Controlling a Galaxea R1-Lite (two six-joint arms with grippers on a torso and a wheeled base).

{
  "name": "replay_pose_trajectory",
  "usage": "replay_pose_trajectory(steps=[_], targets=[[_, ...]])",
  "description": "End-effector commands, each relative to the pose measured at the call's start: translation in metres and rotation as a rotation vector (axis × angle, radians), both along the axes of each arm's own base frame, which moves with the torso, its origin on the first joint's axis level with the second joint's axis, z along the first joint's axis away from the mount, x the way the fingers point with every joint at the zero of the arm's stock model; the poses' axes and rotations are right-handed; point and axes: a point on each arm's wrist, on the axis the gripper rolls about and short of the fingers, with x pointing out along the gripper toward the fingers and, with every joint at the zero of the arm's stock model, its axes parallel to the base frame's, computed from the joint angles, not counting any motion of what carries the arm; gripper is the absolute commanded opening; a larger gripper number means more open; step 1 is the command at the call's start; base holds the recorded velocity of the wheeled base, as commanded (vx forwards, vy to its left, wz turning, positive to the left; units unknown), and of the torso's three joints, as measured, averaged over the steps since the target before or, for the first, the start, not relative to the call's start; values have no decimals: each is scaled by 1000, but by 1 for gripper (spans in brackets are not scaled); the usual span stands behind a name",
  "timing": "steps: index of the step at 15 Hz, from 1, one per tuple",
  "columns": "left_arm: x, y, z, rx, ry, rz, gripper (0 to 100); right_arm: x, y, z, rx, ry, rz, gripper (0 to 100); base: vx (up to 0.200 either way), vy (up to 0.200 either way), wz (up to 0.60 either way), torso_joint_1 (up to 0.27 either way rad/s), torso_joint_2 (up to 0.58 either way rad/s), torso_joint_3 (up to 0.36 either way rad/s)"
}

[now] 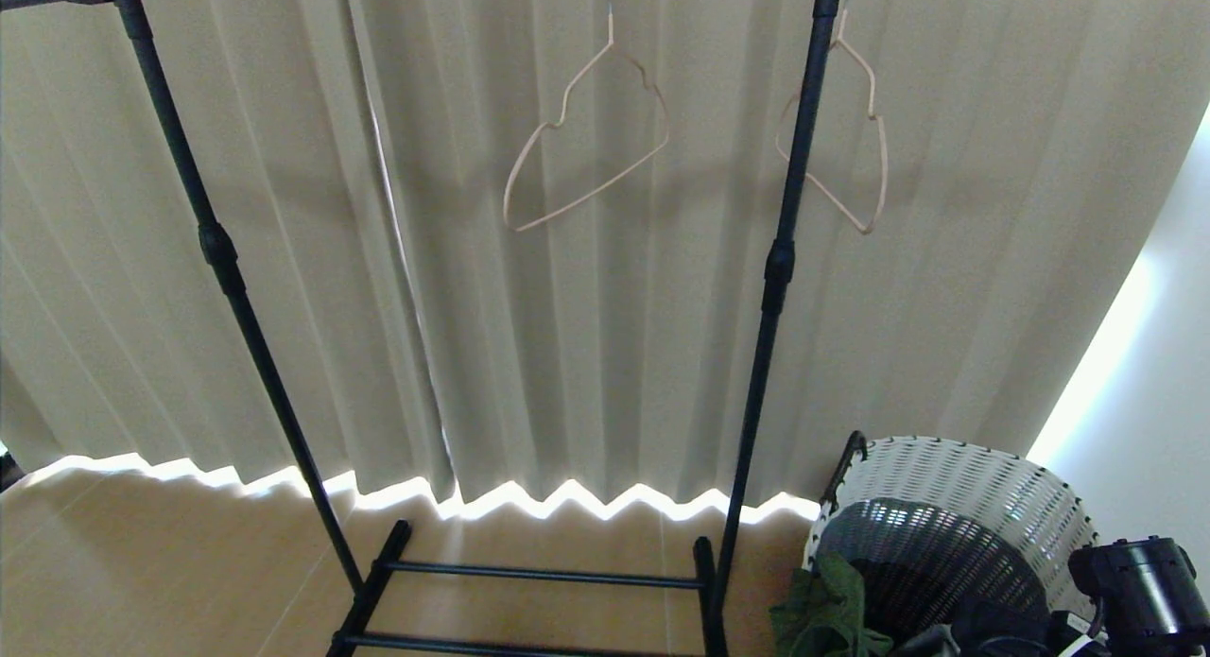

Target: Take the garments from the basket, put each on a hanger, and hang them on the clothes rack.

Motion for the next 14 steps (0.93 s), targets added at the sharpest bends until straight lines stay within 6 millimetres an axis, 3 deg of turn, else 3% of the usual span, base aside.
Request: replay_pose_trajectory(steps=[1,5,7,10,11,14], targets=[[0,0,0,0,0,1,100,0,0,-1,10,3,6,0,0,0,0,0,0,0],[0,0,0,-1,0,1,100,-5,0,2,26,-56,12,0,0,0,0,0,0,0],[0,0,0,-1,0,1,100,-6,0,13,48,-149,19,0,0,0,0,0,0,0],[0,0,0,-1,0,1,100,-12,-3,46,72,-387,-34,0,0,0,0,0,0,0],[0,0,0,-3,0,1,100,-17,-9,66,70,-510,-72,0,0,0,0,0,0,0],[0,0,0,-3,0,-1,100,-27,-22,105,36,-685,-164,0,0,0,0,0,0,0]])
